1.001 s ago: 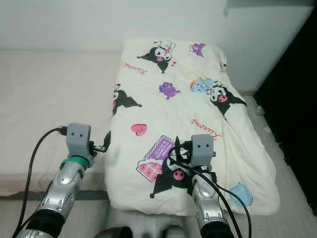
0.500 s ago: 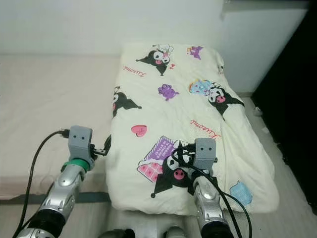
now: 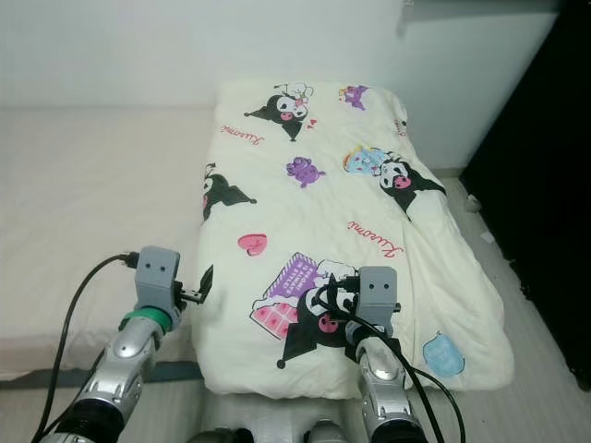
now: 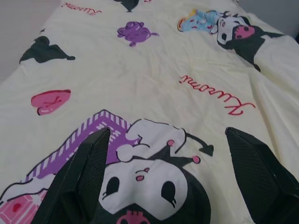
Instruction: Clean up the room
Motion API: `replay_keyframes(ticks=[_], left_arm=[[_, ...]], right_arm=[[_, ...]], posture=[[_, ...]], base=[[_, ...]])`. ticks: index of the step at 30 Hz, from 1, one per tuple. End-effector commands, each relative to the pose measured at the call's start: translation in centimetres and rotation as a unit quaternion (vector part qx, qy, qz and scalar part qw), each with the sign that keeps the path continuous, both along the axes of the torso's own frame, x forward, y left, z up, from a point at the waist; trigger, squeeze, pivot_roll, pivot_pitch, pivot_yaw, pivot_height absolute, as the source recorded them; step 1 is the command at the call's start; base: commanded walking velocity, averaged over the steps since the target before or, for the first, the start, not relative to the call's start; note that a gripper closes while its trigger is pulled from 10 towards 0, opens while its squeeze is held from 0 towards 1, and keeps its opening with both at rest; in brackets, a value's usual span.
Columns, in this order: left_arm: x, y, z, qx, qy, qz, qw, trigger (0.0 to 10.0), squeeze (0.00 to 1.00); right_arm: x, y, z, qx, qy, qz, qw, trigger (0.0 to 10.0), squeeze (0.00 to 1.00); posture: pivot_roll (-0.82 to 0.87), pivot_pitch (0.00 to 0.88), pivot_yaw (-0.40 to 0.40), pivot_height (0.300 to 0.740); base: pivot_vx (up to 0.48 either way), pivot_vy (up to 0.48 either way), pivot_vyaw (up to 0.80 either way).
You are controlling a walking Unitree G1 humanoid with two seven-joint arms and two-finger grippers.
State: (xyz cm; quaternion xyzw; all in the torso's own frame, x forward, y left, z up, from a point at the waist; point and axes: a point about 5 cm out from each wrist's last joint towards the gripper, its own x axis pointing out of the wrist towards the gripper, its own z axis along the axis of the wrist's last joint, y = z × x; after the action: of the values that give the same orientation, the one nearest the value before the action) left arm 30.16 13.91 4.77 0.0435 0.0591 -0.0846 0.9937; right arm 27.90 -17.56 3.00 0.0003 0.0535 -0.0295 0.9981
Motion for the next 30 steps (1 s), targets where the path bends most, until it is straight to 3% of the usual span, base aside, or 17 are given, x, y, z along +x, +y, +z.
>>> replay_keyframes(ticks=[1, 6, 20, 25, 30], left_arm=[[-0.7, 0.2, -1.1, 0.007, 0.019, -0.004, 1.0, 10.0, 0.0], [-1.0, 0.4, -2.1, 0.015, 0.044, 0.009, 0.999, 10.0, 0.0], [-1.3, 1.2, -2.7, 0.001, 0.066, 0.031, 0.997, 10.0, 0.0], [-1.2, 1.5, -2.2, 0.025, 0.036, 0.043, 0.998, 10.0, 0.0], [-1.0, 1.6, -1.7, 0.005, 0.024, 0.05, 0.998, 10.0, 0.0]], right_arm=[[-0.6, 0.1, -0.9, 0.001, 0.018, -0.002, 1.0, 10.0, 0.0], [-0.6, -0.1, -1.5, -0.006, 0.038, -0.015, 0.999, 10.0, 0.0], [0.0, 0.8, -1.0, 0.002, 0.026, 0.005, 1.0, 10.0, 0.0], [-0.3, 1.3, -1.3, 0.0, 0.03, 0.011, 0.999, 10.0, 0.0], [-0.3, 1.7, -1.4, -0.005, 0.031, 0.016, 0.999, 10.0, 0.0]], posture=[[-0.04, 0.049, 0.074, 0.74], [-0.04, 0.051, 0.071, 0.74], [-0.02, 0.061, 0.078, 0.74], [-0.01, 0.073, 0.072, 0.74], [0.0, 0.079, 0.069, 0.74]], base=[[0.0, 0.0, 0.0], [0.0, 0.0, 0.0], [0.0, 0.0, 0.0], [0.0, 0.0, 0.0], [0.0, 0.0, 0.0]])
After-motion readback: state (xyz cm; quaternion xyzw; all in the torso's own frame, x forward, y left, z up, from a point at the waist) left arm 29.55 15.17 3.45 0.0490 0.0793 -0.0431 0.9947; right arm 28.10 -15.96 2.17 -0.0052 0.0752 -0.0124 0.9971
